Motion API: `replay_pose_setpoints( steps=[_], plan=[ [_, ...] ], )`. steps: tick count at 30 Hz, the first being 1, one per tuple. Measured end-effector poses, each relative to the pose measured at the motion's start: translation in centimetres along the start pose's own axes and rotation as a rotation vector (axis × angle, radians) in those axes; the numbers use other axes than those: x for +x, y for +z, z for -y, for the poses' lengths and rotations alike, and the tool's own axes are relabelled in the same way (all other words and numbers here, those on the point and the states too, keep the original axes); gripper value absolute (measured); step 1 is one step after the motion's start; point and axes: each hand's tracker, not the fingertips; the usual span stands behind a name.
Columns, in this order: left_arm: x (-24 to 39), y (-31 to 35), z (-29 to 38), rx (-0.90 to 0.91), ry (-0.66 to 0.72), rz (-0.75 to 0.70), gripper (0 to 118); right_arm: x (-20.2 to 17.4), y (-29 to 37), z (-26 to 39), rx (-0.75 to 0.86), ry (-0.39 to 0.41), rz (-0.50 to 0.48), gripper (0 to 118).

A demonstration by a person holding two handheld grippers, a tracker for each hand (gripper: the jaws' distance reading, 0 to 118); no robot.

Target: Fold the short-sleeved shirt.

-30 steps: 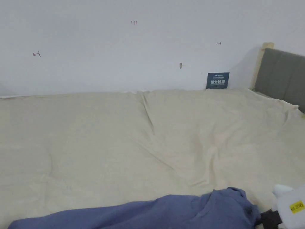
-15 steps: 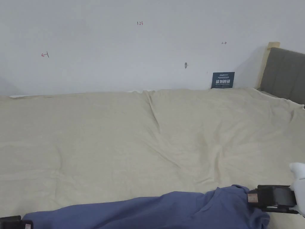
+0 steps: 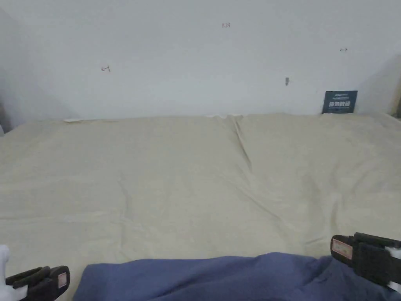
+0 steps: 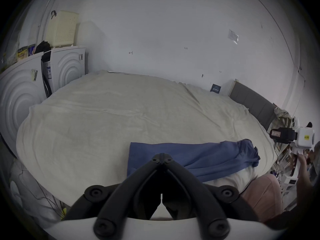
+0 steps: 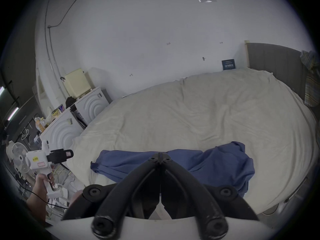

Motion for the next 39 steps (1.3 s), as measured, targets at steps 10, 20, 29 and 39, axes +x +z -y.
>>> replay_pose_setpoints(
  steps=[10,20,29,39],
  plan=[
    [-13.0,-12.8,-0.3,-0.306,0.474,0.404,117,-2.4,-2.0,-1.0,-0.068,0.052,0.017,0],
    [-14.5,-20.3,2.4,-0.393,0.702,0.754,118,-3.5,-6.2,-1.1,-0.113,-0.008,-0.022,0],
    [-12.2,-21.3,1.0,-0.541,0.569,0.682,117,-4.0,-8.5,-0.2,-0.172,0.009,-0.048,0],
    [-7.0,-17.4,-1.7,-0.502,0.153,0.167,7,-3.1,-8.1,0.8,-0.193,-0.029,-0.074,0]
  ],
)
